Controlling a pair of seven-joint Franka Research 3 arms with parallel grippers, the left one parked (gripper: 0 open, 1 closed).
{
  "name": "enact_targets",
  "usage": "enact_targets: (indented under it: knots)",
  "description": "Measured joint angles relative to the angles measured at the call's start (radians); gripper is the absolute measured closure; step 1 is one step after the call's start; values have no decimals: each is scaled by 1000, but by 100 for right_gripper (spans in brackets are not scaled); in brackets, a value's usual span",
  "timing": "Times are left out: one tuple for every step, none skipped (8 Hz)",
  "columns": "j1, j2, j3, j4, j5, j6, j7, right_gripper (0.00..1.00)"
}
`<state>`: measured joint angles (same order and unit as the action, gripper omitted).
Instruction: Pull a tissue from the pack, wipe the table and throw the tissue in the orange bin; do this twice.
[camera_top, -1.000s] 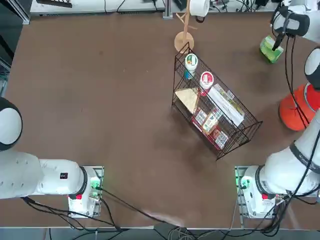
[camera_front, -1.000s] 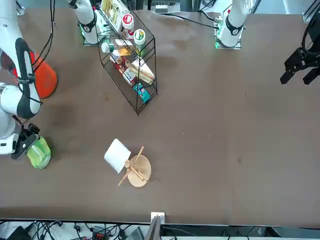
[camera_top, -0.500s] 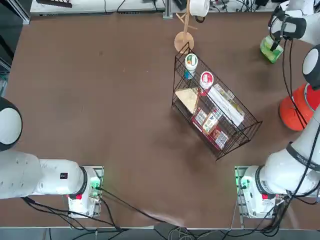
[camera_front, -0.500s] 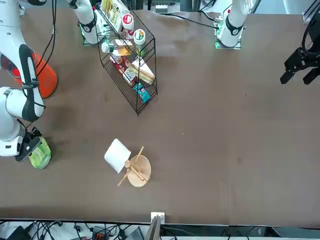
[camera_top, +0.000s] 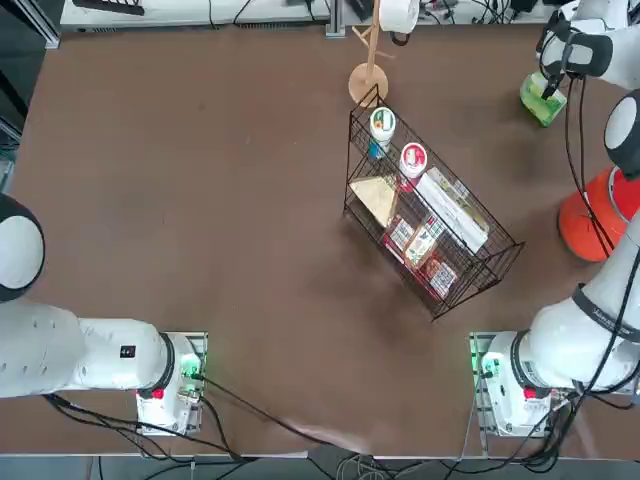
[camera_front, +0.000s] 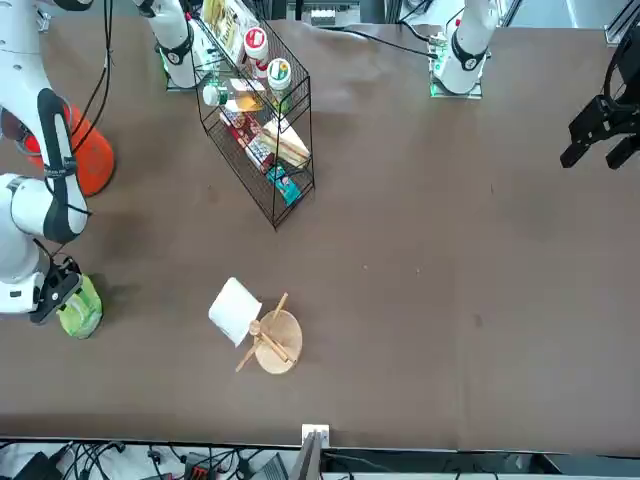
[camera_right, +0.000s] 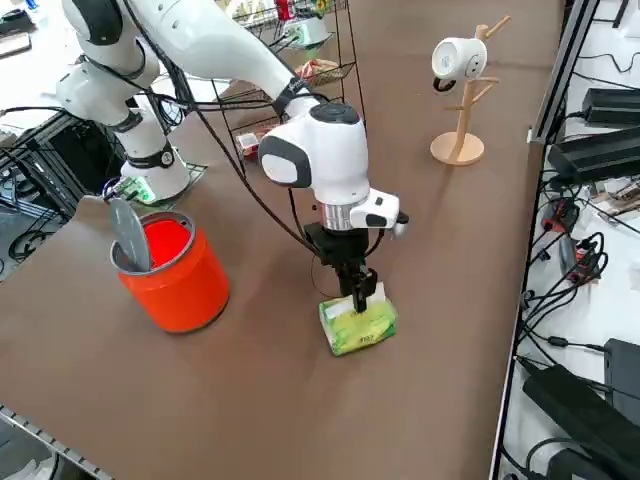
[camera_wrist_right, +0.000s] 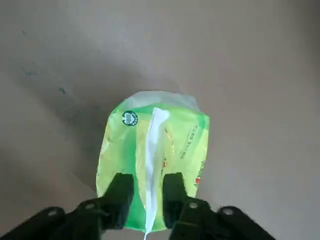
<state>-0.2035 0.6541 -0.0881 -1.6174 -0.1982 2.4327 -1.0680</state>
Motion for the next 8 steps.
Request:
enact_targets:
  knots:
    - [0,0,0,0,0,0,0,78]
    - [-1,0,0,0,0,1,-1,87]
    - [-1,0,0,1,0,1,-1,98]
    - [-1,0,0,2,0,1,-1,99]
    - [-1,0,0,3,0,2,-1,99]
    - [-1,0,0,6,1,3,0,99]
    - [-1,-2,1,16,5,2,3,99]
    - [0,-14,5,36,19,-22,8,99]
